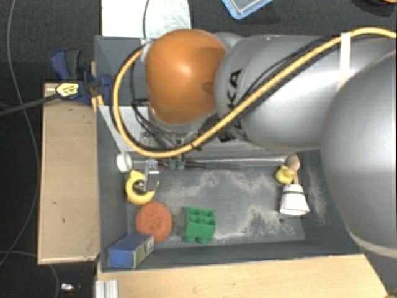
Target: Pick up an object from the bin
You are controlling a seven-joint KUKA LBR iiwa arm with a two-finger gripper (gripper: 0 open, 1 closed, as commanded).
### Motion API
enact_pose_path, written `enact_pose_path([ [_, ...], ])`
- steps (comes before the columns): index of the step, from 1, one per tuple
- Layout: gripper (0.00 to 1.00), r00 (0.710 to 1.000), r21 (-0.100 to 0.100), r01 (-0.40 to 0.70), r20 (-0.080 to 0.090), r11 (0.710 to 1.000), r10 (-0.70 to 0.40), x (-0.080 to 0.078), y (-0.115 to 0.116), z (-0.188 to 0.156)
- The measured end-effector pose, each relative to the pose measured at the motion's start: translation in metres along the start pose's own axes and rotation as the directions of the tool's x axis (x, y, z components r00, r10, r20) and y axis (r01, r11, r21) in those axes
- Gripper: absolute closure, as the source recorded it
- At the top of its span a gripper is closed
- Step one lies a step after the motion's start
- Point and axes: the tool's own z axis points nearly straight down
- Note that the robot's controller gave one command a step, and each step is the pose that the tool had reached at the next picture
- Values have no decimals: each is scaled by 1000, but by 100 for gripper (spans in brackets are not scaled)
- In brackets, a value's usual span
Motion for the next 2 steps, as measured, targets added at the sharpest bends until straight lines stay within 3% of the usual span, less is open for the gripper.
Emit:
enact_pose_path([
  [1,0,1000,-2,-7,8,1000,7,-2,-2,-5],
  [2,0,1000,-4,14,12,1000,-14,-14,-1,122],
])
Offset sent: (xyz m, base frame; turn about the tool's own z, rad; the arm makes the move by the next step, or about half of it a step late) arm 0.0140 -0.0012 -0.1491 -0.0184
